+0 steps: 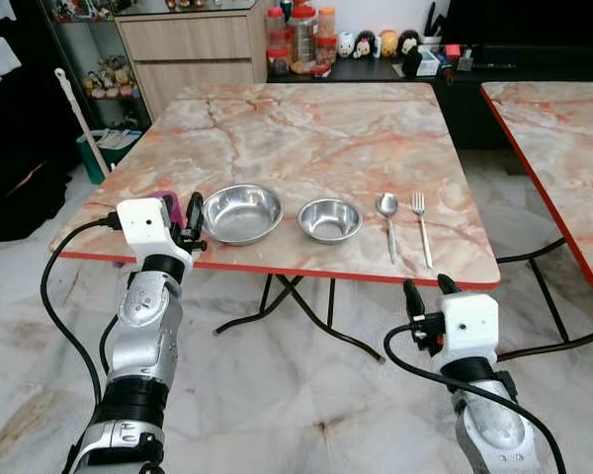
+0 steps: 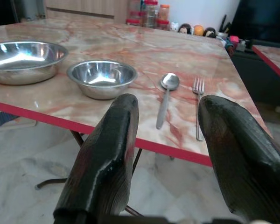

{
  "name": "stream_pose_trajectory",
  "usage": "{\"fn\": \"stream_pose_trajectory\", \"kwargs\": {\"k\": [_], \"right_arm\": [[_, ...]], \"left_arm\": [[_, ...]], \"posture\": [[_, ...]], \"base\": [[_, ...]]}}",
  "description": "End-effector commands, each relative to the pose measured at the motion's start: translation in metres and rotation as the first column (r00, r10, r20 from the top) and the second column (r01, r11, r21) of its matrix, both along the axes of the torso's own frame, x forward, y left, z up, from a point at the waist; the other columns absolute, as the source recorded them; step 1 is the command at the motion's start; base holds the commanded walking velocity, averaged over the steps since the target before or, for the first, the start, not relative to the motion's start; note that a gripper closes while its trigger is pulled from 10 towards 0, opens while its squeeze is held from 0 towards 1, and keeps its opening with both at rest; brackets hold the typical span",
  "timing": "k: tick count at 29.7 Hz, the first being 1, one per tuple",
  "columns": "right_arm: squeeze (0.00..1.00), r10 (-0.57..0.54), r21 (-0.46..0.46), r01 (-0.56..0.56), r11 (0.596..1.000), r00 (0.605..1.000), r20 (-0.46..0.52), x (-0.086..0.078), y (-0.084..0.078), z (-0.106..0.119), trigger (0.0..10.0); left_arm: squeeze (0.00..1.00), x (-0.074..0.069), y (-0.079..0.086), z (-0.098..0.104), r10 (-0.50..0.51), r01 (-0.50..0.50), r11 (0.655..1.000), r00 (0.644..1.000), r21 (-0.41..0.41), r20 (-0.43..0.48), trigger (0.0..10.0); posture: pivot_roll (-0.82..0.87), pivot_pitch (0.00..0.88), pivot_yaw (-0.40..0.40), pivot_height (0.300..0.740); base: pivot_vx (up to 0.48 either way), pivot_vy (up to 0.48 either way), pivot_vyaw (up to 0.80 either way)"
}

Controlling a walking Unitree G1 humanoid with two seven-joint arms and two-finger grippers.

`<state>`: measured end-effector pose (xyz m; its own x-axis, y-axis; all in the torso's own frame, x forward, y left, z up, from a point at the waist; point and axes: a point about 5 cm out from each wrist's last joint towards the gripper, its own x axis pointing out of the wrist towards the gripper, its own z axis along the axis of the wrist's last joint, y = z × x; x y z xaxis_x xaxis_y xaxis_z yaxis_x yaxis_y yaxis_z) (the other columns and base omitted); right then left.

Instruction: Setting the table

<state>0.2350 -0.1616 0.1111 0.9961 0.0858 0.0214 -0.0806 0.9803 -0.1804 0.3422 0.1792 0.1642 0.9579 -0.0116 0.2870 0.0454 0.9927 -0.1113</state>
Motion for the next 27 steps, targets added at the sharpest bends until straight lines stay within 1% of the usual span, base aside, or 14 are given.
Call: {"fn": "stream_pose_trajectory", "kwargs": {"k": [1,5,8,9,10,11,13,15,17,19,21,23,27], "right_arm": [[0.0,0.028,0.017,-0.028,0.999,1.0,0.015,0.0,0.007,0.003,10.0],[0.0,0.01,0.043,-0.01,0.999,1.0,0.008,-0.001,0.003,0.003,10.0],[0.0,0.04,0.081,-0.039,0.996,0.999,-0.005,-0.003,0.002,0.004,10.0],[0.0,0.068,0.023,-0.068,0.997,0.998,-0.018,-0.003,-0.001,0.005,10.0],[0.0,0.076,-0.01,-0.076,0.997,0.997,-0.021,-0.003,-0.005,0.007,10.0],[0.0,0.089,-0.033,-0.089,0.995,0.996,-0.008,-0.001,-0.01,0.013,10.0],[0.0,0.101,-0.042,-0.101,0.994,0.995,-0.001,-0.001,-0.011,0.017,10.0],[0.0,0.133,-0.079,-0.132,0.988,0.991,0.013,0.001,-0.014,0.024,10.0],[0.0,0.142,-0.082,-0.14,0.987,0.99,0.011,0.001,-0.015,0.024,10.0],[0.0,0.199,-0.127,-0.198,0.972,0.98,-0.003,0.0,-0.016,0.017,10.0],[0.0,0.205,-0.122,-0.205,0.971,0.979,-0.01,-0.001,-0.016,0.015,10.0],[0.0,0.204,-0.139,-0.204,0.969,0.979,-0.018,-0.001,-0.015,0.013,10.0],[0.0,0.214,-0.123,-0.214,0.969,0.977,-0.019,-0.004,-0.018,0.012,10.0]], "left_arm": [[0.0,0.0,0.006,-0.002,0.012,-0.011,1.0,1.0,0.018,-0.01,10.0],[0.0,0.0,0.006,-0.003,0.016,-0.016,1.0,1.0,0.017,-0.013,10.0],[0.0,0.001,0.006,-0.004,0.017,-0.016,1.0,1.0,0.015,-0.021,10.0],[0.0,0.001,0.006,-0.004,0.01,-0.009,1.0,1.0,0.029,-0.02,10.0],[0.0,0.001,0.006,-0.003,0.008,-0.007,0.999,1.0,0.035,-0.019,10.0],[0.0,0.001,0.006,-0.002,0.009,-0.009,0.999,1.0,0.037,-0.017,10.0],[0.0,0.001,0.007,-0.002,0.011,-0.011,0.999,1.0,0.035,-0.017,10.0],[0.0,0.001,0.009,-0.003,0.019,-0.018,0.999,1.0,0.034,-0.019,10.0],[0.0,0.001,0.009,-0.003,0.019,-0.018,0.999,1.0,0.034,-0.02,10.0],[0.0,0.001,0.009,-0.004,0.022,-0.021,0.999,1.0,0.035,-0.022,10.0],[0.0,0.001,0.01,-0.004,0.023,-0.022,0.999,1.0,0.036,-0.021,10.0],[0.0,0.001,0.011,-0.004,0.028,-0.027,0.999,0.999,0.035,-0.021,10.0],[0.0,0.001,0.012,-0.005,0.029,-0.028,0.999,0.999,0.041,-0.028,10.0]], "posture": [[-0.08,0.0,0.054,0.74],[-0.08,0.007,0.055,0.74],[-0.09,0.011,0.061,0.74],[-0.08,0.018,0.056,0.74],[-0.08,0.018,0.056,0.74],[-0.08,0.018,0.056,0.74],[-0.09,0.019,0.057,0.74],[-0.1,0.021,0.056,0.74],[-0.1,0.021,0.056,0.74],[-0.09,0.023,0.05,0.74],[-0.08,0.027,0.05,0.74],[-0.09,0.026,0.052,0.74],[-0.09,0.025,0.055,0.74]], "base": [[0.0,0.0,0.0],[0.0,0.0,0.0],[0.0,0.0,0.0],[0.0,0.0,0.0],[0.0,0.0,0.0],[0.0,0.0,0.0],[0.0,0.0,0.0],[0.0,0.0,0.0],[0.0,0.0,0.0],[0.0,0.0,0.0],[0.0,0.0,0.0],[0.0,0.0,0.0],[0.0,0.0,0.0]]}}
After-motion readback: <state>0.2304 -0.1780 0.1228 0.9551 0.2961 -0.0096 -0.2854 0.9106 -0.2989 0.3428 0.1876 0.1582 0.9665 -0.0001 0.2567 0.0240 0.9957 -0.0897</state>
